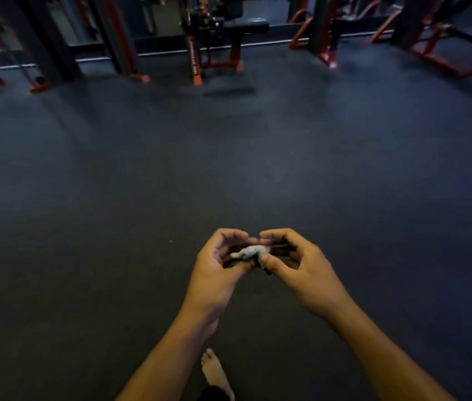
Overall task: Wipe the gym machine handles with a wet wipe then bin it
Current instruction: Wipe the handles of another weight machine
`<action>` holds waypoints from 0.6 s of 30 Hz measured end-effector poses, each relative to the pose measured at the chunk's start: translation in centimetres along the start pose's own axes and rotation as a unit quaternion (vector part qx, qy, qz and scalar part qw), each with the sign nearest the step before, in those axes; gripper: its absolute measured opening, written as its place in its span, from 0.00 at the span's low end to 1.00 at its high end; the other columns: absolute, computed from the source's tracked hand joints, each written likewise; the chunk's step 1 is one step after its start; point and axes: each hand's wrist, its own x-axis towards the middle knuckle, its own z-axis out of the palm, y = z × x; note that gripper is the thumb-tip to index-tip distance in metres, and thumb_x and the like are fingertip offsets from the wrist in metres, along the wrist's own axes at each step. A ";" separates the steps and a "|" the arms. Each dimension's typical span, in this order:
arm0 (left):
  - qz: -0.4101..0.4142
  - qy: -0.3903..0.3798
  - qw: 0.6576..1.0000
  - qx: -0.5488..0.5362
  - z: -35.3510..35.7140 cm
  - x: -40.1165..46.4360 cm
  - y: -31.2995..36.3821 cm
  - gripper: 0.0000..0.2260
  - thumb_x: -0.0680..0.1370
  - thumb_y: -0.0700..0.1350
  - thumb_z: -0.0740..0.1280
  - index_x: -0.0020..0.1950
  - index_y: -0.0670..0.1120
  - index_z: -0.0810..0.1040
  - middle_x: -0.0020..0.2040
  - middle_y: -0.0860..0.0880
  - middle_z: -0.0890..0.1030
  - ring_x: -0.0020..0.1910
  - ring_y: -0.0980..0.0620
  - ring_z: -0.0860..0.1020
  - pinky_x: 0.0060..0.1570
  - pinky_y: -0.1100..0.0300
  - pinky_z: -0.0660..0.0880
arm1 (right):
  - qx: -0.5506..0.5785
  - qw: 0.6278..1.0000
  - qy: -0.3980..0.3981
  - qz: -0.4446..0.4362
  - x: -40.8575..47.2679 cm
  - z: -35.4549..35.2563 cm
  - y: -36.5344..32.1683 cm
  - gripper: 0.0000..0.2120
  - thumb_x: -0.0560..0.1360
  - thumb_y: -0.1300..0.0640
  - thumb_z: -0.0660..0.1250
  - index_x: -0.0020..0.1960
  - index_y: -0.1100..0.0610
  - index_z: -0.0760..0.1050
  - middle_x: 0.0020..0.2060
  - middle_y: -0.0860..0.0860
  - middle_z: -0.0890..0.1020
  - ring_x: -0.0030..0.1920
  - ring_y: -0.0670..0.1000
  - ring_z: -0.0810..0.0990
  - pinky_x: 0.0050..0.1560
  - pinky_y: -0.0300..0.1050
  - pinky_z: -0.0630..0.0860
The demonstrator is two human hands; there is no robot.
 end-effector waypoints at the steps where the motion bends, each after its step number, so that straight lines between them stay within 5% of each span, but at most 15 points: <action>1: 0.002 0.003 1.000 -0.005 -0.2 2.0 0.2 0.17 0.72 0.28 0.74 0.58 0.41 0.77 0.53 0.43 0.85 0.54 0.48 0.83 0.54 0.53 0.81 | -0.010 1.000 0.001 0.007 1.7 -0.2 -0.3 0.15 0.76 0.56 0.73 0.61 0.45 0.78 0.55 0.42 0.83 0.57 0.43 0.82 0.59 0.50 0.81; 9: 0.048 -0.053 0.997 -0.012 -2.3 18.8 5.8 0.10 0.76 0.36 0.74 0.56 0.43 0.79 0.49 0.44 0.85 0.48 0.49 0.83 0.43 0.56 0.80 | -0.016 0.998 0.048 0.028 16.9 -2.1 -5.2 0.05 0.77 0.59 0.72 0.51 0.51 0.82 0.43 0.48 0.85 0.44 0.47 0.85 0.46 0.39 0.81; 18: 0.087 -0.108 0.990 -0.013 2.0 37.9 12.1 0.12 0.77 0.33 0.72 0.59 0.41 0.78 0.49 0.43 0.86 0.48 0.51 0.83 0.44 0.60 0.80 | 0.074 0.987 0.143 -0.016 34.4 -9.1 -6.8 0.02 0.78 0.61 0.69 0.50 0.58 0.80 0.40 0.55 0.86 0.41 0.54 0.86 0.45 0.45 0.83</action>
